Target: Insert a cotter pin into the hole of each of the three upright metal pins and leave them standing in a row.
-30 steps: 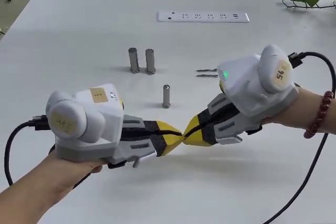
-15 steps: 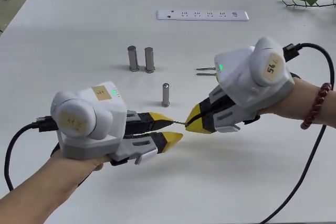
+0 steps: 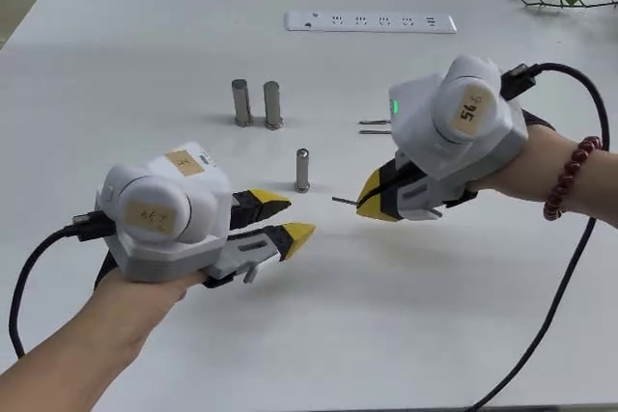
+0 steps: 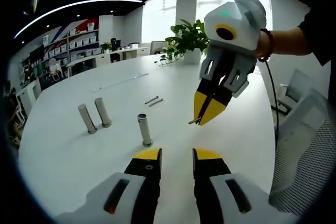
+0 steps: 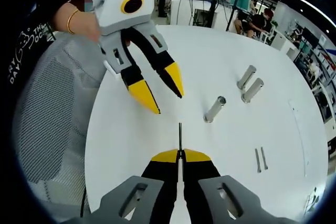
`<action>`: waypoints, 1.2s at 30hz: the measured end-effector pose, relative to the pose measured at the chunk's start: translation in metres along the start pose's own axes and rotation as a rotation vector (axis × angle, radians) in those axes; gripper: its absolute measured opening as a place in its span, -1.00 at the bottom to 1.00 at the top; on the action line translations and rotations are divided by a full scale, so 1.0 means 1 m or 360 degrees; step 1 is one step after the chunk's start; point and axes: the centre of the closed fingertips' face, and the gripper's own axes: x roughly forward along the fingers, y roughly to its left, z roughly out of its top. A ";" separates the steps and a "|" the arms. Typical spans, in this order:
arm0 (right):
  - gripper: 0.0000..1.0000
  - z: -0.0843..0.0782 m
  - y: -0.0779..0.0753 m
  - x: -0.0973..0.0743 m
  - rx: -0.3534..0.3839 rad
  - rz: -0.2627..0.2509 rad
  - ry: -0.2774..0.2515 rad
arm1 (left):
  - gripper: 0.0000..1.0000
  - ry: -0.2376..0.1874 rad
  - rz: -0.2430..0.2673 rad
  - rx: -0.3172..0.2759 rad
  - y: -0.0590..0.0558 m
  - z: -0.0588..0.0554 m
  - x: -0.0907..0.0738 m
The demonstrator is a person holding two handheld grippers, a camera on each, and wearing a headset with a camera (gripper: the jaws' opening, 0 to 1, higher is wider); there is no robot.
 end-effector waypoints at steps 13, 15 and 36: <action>-1.00 -0.005 -0.019 0.004 -0.0020 -0.0039 0.0134 | -0.59 0.0006 0.0180 -0.0097 0.027 -0.002 0.013; -1.00 -0.004 -0.024 0.005 -0.0029 -0.0050 0.0152 | -0.59 -0.0005 0.0196 -0.0113 0.030 -0.001 0.016; -1.00 -0.001 -0.054 0.012 0.0049 -0.0066 0.0227 | -0.68 -0.0019 0.0349 -0.0156 0.050 0.001 0.051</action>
